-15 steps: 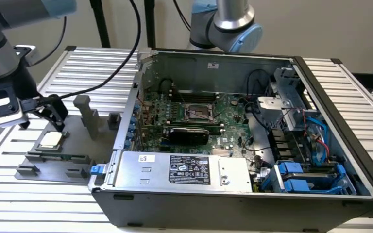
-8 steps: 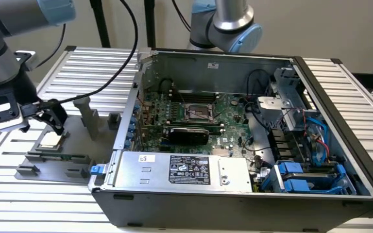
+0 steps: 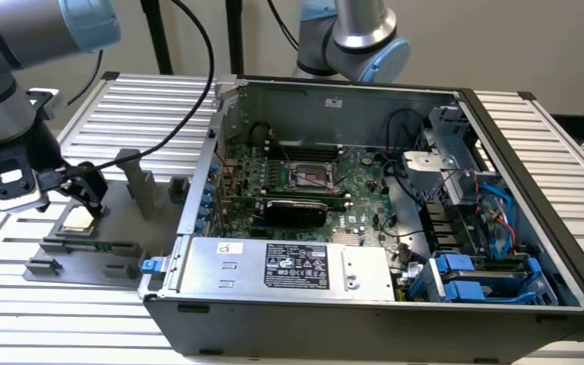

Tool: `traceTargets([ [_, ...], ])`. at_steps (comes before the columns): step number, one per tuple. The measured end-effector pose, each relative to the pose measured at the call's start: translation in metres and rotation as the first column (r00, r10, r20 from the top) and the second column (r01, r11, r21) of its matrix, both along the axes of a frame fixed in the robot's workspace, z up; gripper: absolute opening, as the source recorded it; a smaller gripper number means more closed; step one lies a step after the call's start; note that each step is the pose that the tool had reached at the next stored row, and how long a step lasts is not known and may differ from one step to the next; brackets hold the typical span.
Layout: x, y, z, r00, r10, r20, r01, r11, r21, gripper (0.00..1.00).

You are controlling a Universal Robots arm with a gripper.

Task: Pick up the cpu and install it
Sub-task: 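Pick up the cpu and move it towards the insertion slot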

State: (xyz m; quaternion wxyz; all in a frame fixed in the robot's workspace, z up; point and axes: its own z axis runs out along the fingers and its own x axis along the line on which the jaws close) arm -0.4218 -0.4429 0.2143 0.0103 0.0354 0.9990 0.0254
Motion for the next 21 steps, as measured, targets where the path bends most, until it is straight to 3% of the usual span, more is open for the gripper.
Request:
traceTargets([
  [9, -0.001, 0.0066, -0.0164, 1.0000, 0.000, 0.0001, 0.000, 1.0000, 0.0001, 0.89],
  [17, -0.001, 0.0081, -0.0304, 1.0000, 0.000, 0.0000, 0.000, 1.0000, 0.0001, 0.89],
  [21, -0.001, 0.0084, -0.0315, 1.0000, 0.000, -0.0002, 0.000, 1.0000, -0.0001, 0.87],
])
